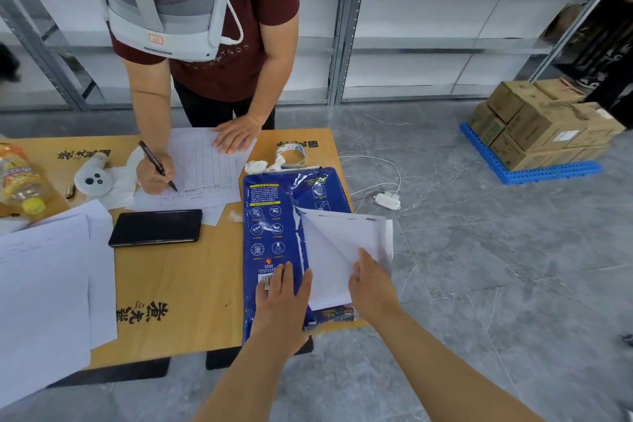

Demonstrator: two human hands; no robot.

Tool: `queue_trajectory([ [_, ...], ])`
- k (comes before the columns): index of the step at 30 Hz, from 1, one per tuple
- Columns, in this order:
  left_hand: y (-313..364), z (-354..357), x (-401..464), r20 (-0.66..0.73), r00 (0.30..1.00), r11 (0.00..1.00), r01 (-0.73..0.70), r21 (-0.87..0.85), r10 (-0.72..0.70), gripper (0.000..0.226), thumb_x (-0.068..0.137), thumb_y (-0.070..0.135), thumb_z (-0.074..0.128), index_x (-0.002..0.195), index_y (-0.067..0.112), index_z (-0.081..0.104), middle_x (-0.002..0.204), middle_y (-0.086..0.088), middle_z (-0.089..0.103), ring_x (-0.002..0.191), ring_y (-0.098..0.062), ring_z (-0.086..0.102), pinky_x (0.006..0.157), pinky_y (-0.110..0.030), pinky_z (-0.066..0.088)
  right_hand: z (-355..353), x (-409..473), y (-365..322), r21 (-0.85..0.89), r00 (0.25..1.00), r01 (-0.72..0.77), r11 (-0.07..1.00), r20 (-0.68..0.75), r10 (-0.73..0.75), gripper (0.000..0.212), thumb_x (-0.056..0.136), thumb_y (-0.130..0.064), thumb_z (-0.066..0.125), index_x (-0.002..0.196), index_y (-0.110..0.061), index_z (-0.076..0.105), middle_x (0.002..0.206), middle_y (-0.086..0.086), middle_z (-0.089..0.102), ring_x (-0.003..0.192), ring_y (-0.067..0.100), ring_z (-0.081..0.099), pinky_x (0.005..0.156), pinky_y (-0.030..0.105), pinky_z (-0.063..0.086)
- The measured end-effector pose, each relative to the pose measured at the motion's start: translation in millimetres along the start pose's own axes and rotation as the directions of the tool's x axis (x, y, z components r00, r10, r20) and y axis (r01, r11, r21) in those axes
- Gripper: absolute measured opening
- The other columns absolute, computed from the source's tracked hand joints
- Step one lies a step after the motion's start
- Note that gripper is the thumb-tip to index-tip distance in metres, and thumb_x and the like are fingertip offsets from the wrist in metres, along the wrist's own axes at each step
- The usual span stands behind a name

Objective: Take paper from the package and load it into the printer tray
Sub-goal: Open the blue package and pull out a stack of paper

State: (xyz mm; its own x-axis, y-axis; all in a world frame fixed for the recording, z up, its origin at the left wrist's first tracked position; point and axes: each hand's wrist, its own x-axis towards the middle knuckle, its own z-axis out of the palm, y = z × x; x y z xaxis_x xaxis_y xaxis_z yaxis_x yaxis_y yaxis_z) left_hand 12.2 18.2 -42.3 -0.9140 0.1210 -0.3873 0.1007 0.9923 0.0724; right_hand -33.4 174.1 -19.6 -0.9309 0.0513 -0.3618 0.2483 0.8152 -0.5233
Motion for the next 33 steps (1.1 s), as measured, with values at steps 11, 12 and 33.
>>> queue_trajectory([
  [11, -26, -12, -6, -0.375, 0.905, 0.948, 0.084, -0.306, -0.201, 0.067, 0.082, 0.015, 0.066, 0.141, 0.014, 0.032, 0.136, -0.011, 0.051, 0.122, -0.027, 0.052, 0.088, -0.039, 0.053, -3, 1, 4, -0.103, 0.998, 0.037, 0.994, -0.039, -0.041, 0.016, 0.093, -0.008, 0.037, 0.089, -0.017, 0.049, 0.089, 0.001, 0.052, 0.083, 0.023, 0.052, 0.067, 0.027, 0.036],
  [12, -32, -13, -5, -0.413, 0.879, 0.945, 0.111, -0.308, -0.238, 0.072, 0.080, 0.014, 0.069, 0.140, 0.013, 0.030, 0.135, -0.014, 0.051, 0.120, -0.030, 0.053, 0.084, -0.041, 0.055, -4, 1, 5, -0.121, 0.999, 0.029, 0.992, -0.033, -0.033, 0.020, 0.093, -0.008, 0.037, 0.098, -0.015, 0.055, 0.098, 0.002, 0.055, 0.089, 0.025, 0.055, 0.069, 0.026, 0.036],
  [33, -73, 3, -11, -0.141, 0.989, 0.999, 0.049, 0.015, -0.047, 0.088, 0.045, 0.021, 0.093, 0.125, 0.007, 0.058, 0.133, -0.007, 0.059, 0.117, -0.022, 0.060, 0.068, -0.034, 0.061, -18, 14, 6, -0.119, 0.943, -0.324, 0.939, 0.040, 0.331, 0.022, 0.092, -0.006, 0.042, 0.109, -0.003, 0.057, 0.115, 0.014, 0.062, 0.090, 0.027, 0.055, 0.068, 0.028, 0.042],
])
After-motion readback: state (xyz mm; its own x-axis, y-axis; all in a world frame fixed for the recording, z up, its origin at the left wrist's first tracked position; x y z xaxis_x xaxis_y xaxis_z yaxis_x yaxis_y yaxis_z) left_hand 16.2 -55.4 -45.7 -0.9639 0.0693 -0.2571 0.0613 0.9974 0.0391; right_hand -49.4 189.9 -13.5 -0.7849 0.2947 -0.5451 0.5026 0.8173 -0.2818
